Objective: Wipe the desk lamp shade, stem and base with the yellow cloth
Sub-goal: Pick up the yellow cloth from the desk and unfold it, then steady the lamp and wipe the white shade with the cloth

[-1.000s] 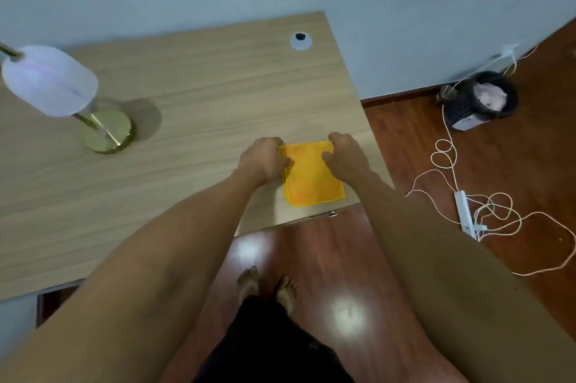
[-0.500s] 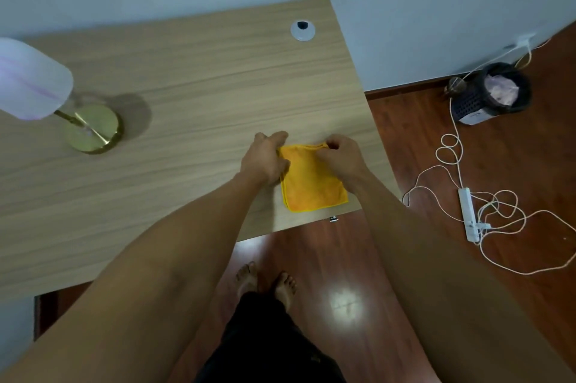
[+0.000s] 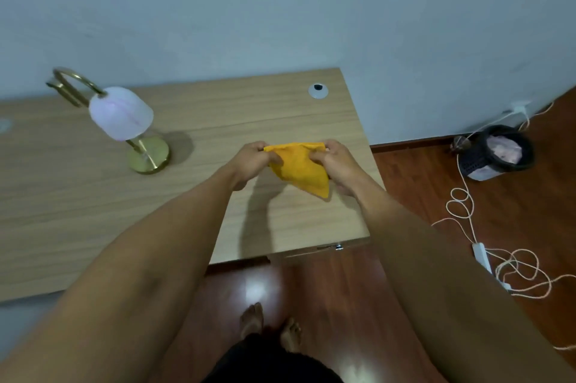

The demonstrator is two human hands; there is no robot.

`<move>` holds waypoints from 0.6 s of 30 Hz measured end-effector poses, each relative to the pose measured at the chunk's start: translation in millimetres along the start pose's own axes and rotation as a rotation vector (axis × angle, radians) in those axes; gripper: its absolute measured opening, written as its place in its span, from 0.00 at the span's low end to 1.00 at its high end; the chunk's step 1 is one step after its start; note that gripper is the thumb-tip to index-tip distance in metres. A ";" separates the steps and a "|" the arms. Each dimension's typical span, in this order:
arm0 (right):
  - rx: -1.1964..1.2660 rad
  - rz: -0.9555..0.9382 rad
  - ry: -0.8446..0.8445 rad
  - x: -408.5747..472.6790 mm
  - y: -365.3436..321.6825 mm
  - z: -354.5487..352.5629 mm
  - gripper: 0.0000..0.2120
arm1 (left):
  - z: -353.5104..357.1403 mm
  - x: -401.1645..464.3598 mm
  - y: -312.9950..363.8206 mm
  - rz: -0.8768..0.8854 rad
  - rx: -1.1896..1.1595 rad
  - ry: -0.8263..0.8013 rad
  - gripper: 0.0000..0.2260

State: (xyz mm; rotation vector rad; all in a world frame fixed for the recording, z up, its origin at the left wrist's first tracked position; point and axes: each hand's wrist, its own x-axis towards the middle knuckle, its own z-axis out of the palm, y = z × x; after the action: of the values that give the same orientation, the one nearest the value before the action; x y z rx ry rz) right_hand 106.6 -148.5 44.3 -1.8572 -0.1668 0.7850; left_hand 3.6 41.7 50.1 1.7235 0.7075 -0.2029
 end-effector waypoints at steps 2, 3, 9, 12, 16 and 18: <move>0.062 -0.029 -0.044 -3.0 -22.7 11.1 0.06 | -20.3 -13.0 9.1 0.034 -0.047 0.050 0.08; 0.109 -0.035 -0.072 -5.7 -34.3 18.0 0.06 | -30.9 -19.2 13.0 0.050 -0.079 0.083 0.07; 0.510 -0.040 -0.302 -24.9 -95.5 66.7 0.13 | -96.6 -56.3 31.2 0.145 -0.244 0.272 0.04; 0.570 -0.032 -0.470 -39.3 -117.2 97.1 0.18 | -120.6 -72.3 39.1 0.197 -0.271 0.310 0.04; 0.568 -0.027 -0.521 -52.3 -140.0 135.7 0.19 | -153.4 -82.7 42.3 0.250 -0.207 0.334 0.08; 0.576 -0.027 -0.469 -53.1 -151.5 151.3 0.19 | -172.3 -87.2 45.5 0.294 -0.194 0.366 0.06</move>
State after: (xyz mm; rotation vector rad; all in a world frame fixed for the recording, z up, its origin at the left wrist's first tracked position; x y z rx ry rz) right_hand 13.3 9.9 166.2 -1.1116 -0.2320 1.1077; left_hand -80.7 166.7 179.2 1.6690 0.7003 0.3828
